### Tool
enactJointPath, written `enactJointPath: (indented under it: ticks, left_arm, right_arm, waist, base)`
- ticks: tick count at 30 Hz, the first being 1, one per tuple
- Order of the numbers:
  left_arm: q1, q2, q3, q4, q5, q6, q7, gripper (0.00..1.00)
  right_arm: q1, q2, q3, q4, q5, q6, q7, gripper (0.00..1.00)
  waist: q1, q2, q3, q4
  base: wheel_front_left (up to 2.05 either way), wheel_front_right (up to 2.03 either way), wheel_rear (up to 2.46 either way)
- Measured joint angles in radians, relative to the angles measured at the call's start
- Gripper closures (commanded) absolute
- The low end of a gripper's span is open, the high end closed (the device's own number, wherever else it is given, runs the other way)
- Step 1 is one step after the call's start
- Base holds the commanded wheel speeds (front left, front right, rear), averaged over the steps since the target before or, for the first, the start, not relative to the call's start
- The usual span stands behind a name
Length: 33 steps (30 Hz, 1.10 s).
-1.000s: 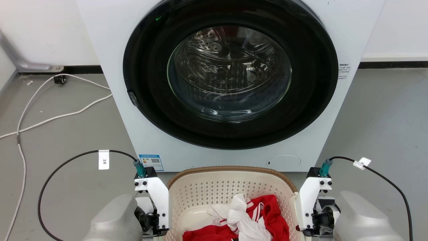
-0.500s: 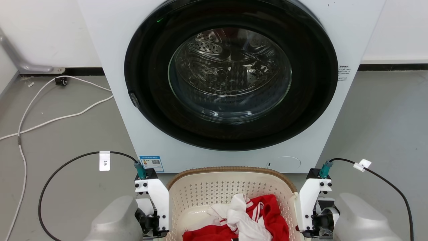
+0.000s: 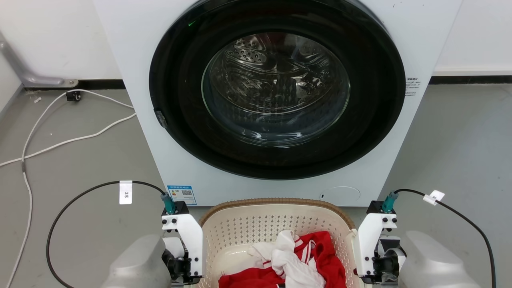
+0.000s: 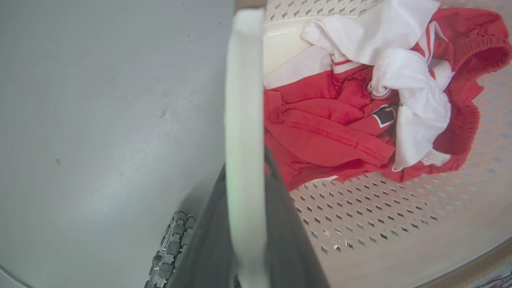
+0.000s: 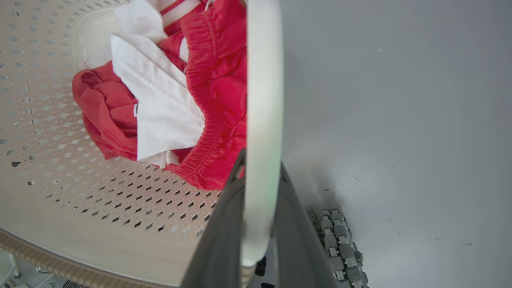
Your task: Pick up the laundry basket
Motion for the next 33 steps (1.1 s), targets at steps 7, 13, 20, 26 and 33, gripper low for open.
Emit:
enactJointPath:
  ticks: [7, 13, 20, 26, 33]
  left_arm:
    - [0.000, 0.000, -0.008, -0.001, -0.002, 0.000, -0.008, 1.00]
    - [0.000, 0.000, -0.015, -0.001, -0.009, 0.000, -0.010, 1.00]
    - [0.000, 0.000, -0.023, -0.001, -0.011, 0.000, -0.013, 1.00]
    - [0.000, 0.000, -0.030, -0.002, -0.018, 0.000, -0.014, 1.00]
    - [0.000, 0.000, -0.037, -0.002, -0.024, 0.000, -0.017, 1.00]
  right_arm:
    - [0.005, 0.000, 0.000, 0.000, 0.000, 0.000, -0.001, 1.00]
    - [0.007, 0.000, -0.001, 0.000, 0.000, 0.000, -0.001, 1.00]
    - [0.008, -0.001, -0.002, 0.000, 0.000, 0.000, -0.006, 1.00]
    - [0.010, -0.001, -0.003, 0.000, -0.001, 0.000, -0.006, 1.00]
    - [0.011, -0.001, -0.006, 0.000, -0.006, 0.000, -0.006, 1.00]
  waist:
    - [0.0000, 0.0000, 0.002, 0.000]
    - [0.0000, 0.0000, 0.004, 0.001]
    - [0.0001, 0.0000, 0.005, 0.001]
    - [0.0001, 0.0000, 0.004, 0.002]
    - [0.0000, 0.0000, 0.001, 0.003]
  base:
    - [0.00, 0.00, 0.00]
    - [0.00, 0.00, 0.00]
    - [0.00, 0.00, 0.00]
    - [0.00, 0.00, 0.00]
    - [0.00, 0.00, 0.00]
